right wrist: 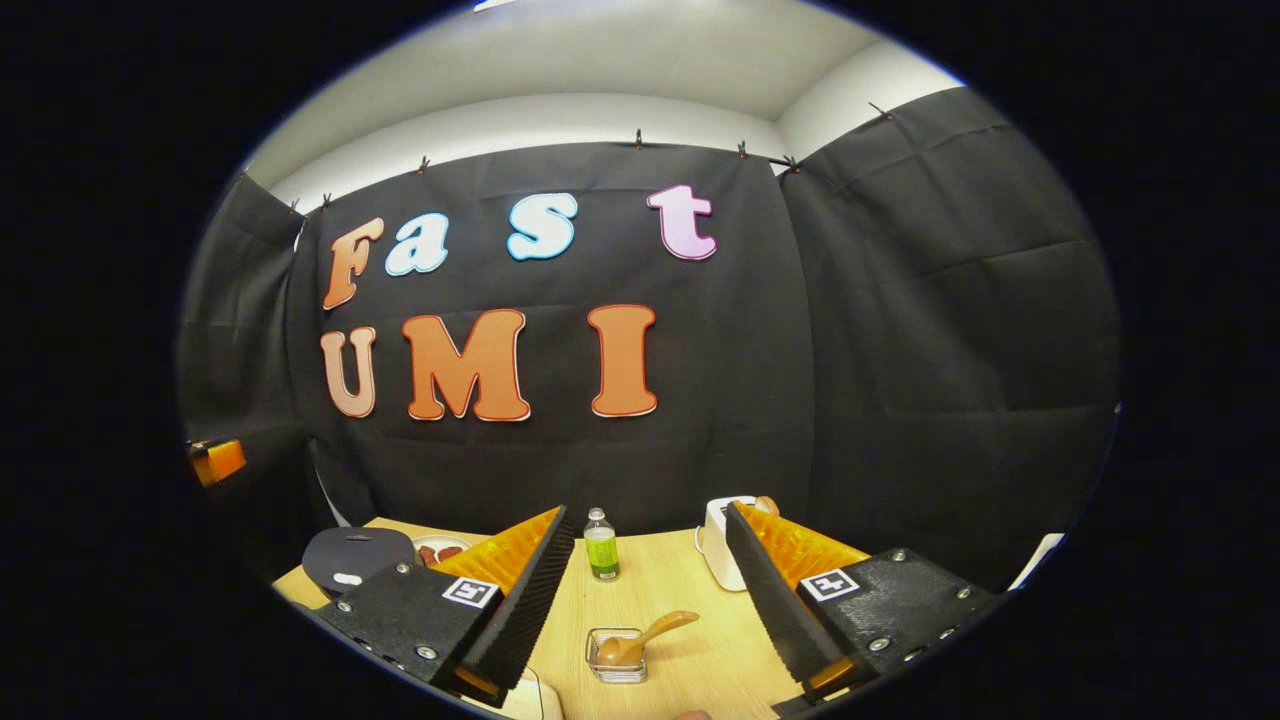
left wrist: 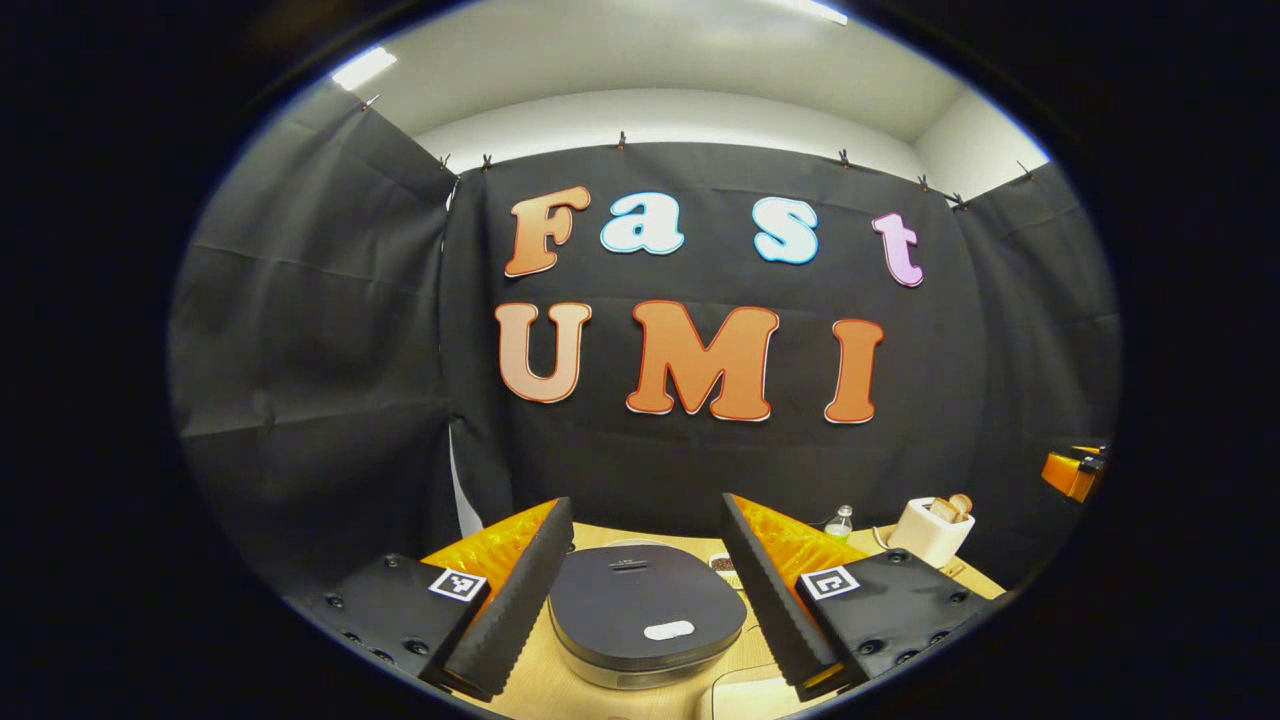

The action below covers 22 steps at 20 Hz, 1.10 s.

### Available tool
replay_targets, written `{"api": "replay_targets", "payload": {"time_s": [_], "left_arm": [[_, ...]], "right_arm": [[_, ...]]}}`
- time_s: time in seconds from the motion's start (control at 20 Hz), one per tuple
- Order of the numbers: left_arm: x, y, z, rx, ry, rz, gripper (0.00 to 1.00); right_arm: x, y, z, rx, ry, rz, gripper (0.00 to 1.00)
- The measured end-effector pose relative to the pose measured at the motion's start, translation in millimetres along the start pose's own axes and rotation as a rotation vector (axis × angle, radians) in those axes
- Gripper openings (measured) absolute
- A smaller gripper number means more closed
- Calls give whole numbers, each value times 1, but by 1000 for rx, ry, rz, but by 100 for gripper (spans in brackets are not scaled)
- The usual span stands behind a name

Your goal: Close the left gripper, press the button to open the rice cooker; take a wooden spoon from the chopstick holder with the right hand, scoop a spoonful of rice and pour it into the rice cooker, then put the wooden spoon back into the chopstick holder.

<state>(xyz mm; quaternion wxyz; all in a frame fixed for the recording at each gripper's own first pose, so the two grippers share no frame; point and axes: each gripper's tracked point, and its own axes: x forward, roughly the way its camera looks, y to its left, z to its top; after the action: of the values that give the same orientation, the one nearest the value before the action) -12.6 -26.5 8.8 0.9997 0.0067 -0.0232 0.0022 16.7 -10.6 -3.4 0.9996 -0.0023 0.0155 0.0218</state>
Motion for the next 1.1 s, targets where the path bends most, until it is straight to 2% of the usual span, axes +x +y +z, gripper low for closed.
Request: {"api": "replay_targets", "payload": {"time_s": [0.15,0.35,0.65,0.95,1.1], "left_arm": [[0,-2,3,15,-7,-16,100],[-4,-2,2,11,1,-35,96],[-13,16,8,23,2,-20,96],[-11,16,0,34,14,-20,77],[-8,11,0,35,9,-29,50]], "right_arm": [[0,1,3,15,2,0,94],[-4,3,-1,12,0,-5,94],[-10,11,-5,26,17,5,94],[-13,12,-3,5,16,-1,94],[-13,11,-5,12,22,-6,94]]}}
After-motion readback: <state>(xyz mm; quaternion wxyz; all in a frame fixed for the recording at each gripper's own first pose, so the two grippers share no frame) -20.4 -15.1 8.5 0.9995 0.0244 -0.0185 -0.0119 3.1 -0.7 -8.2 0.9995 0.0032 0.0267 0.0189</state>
